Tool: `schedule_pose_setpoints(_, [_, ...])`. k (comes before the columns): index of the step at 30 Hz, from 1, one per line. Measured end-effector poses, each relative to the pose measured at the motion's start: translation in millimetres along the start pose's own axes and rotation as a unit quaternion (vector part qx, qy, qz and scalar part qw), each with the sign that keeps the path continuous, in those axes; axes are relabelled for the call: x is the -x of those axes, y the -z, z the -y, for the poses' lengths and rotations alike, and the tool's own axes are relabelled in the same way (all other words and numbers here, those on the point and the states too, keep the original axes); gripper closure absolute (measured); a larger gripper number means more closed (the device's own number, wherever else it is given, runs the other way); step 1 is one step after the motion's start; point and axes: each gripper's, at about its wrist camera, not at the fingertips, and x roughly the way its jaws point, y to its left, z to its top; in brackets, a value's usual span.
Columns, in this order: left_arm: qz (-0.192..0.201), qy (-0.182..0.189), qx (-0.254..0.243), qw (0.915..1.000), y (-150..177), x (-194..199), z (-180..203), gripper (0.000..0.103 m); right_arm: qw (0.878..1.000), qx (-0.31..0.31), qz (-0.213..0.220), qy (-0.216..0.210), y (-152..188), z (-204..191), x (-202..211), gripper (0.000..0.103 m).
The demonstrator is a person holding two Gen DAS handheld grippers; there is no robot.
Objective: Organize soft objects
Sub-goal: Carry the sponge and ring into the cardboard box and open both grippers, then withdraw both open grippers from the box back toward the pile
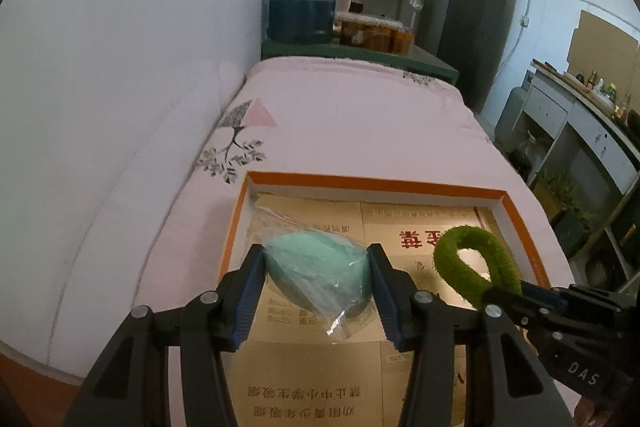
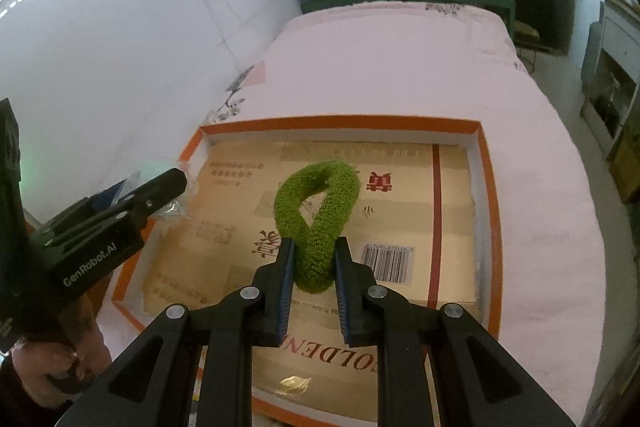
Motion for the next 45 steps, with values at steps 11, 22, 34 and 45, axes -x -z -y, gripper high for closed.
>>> schedule_pose_setpoints(11, [-0.036,0.018,0.013,0.9991,5,-26,-3,0.049,1.000,-0.007,-0.018,0.000,6,7,-15,0.083])
schedule_pose_setpoints(22, [-0.055,0.004,0.013,0.9984,10,-30,-3,0.044,1.000,-0.007,-0.019,0.014,12,8,-18,0.058])
schedule_pose_setpoints(34, [-0.029,0.007,0.010,0.9995,7,-7,-4,0.036,1.000,0.002,-0.008,0.028,18,3,-4,0.045])
schedule_pose_setpoints(45, [-0.003,0.018,0.001,0.9998,4,19,-4,0.034,1.000,0.009,0.008,0.028,22,-6,22,0.044])
